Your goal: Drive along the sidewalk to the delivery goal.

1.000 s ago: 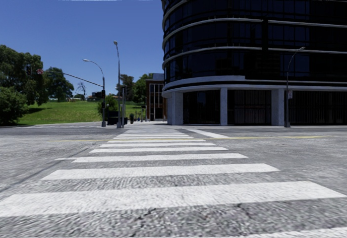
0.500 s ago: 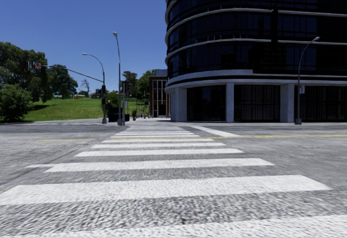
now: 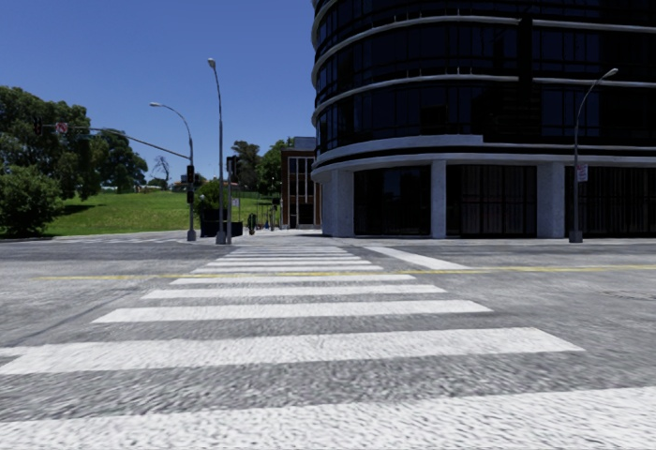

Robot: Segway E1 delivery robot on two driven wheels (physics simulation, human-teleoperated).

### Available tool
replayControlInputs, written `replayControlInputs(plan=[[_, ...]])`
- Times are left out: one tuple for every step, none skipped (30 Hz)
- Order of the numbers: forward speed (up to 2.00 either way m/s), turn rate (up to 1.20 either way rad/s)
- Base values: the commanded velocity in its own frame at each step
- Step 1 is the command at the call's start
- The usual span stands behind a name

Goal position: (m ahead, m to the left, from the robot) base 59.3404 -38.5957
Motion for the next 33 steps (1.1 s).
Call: replayControlInputs(plan=[[1.53,0.13],[1.53,0.15],[1.53,0.16],[1.53,0.17],[1.53,0.17],[1.53,0.17],[1.49,0.18],[1.47,0.19],[1.47,0.19],[1.47,0.2],[1.47,0.21],[1.47,0.25],[1.47,0.25],[1.59,0.27],[2.0,0.27],[2.0,0.27],[2.0,0.29],[2.0,0.29],[2.0,0.29],[2.0,0.29],[2.0,0.3],[2.0,0.3],[2.0,0.3],[2.0,0.3],[2.0,0.3],[2.0,0.3],[2.0,0.3],[2.0,0.3],[2.0,0.3],[2.0,0.3],[2.0,0.3],[2.0,0.26],[2.0,0.0]])
